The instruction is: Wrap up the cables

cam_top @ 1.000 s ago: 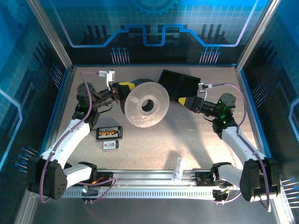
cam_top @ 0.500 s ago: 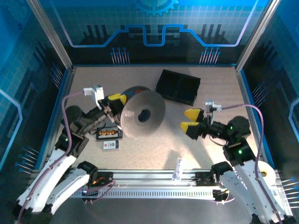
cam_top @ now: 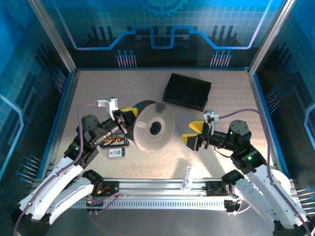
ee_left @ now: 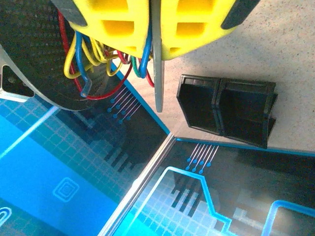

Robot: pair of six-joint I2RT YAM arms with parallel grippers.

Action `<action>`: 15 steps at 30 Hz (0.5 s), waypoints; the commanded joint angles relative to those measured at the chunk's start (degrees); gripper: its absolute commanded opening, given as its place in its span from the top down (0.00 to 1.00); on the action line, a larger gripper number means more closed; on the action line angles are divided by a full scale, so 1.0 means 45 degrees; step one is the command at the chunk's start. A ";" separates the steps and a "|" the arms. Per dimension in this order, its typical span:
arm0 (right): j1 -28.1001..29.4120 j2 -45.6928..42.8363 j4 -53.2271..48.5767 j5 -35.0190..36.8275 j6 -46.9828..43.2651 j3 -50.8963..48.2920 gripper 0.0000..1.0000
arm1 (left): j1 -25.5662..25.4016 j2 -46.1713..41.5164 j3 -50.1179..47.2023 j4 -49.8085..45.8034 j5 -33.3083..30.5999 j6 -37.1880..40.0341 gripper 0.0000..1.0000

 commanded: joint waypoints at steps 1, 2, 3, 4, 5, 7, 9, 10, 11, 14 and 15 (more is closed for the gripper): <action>0.0170 0.0801 -0.0700 0.0965 -0.0286 0.0874 0.00 | -0.0075 0.0371 0.0872 0.0750 -0.0967 -0.0467 1.00; 0.0182 0.1065 -0.0967 0.1059 -0.0314 0.1055 0.00 | -0.0070 0.0615 0.1192 0.0118 -0.1286 -0.0284 1.00; 0.0184 0.1449 -0.1414 0.1243 -0.0371 0.1356 0.00 | -0.0066 0.0873 0.1581 -0.0690 -0.1757 0.0025 1.00; 0.0176 0.1864 -0.1843 0.1512 -0.0482 0.1590 0.00 | -0.0076 0.1035 0.1795 -0.1150 -0.2227 0.0328 1.00; 0.0190 0.2200 -0.2229 0.1783 -0.0558 0.1795 0.00 | -0.0065 0.1163 0.1865 -0.1371 -0.2576 0.0537 1.00; 0.0184 0.3035 -0.3111 0.2320 -0.0833 0.2282 0.00 | -0.0103 0.1484 0.2163 -0.2075 -0.3688 0.1056 1.00; 0.0202 0.3714 -0.3748 0.2736 -0.1119 0.2640 0.00 | -0.0290 0.1993 0.2595 -0.2817 -0.4695 0.1604 1.00; 0.0201 0.4028 -0.4031 0.3176 -0.1168 0.2749 0.00 | -0.0469 0.2294 0.2803 -0.3111 -0.5226 0.1823 1.00; 0.0193 0.4303 -0.4234 0.3632 -0.1205 0.2806 0.00 | -0.0698 0.2598 0.2986 -0.3320 -0.5642 0.2041 1.00; 0.0122 0.5042 -0.4932 0.5797 -0.0761 0.3118 0.00 | -0.1588 0.3370 0.3342 -0.3607 -0.7341 0.2816 1.00; 0.0065 0.5103 -0.5198 0.6680 -0.0320 0.3240 0.00 | -0.1895 0.3602 0.3439 -0.3660 -0.7946 0.3073 1.00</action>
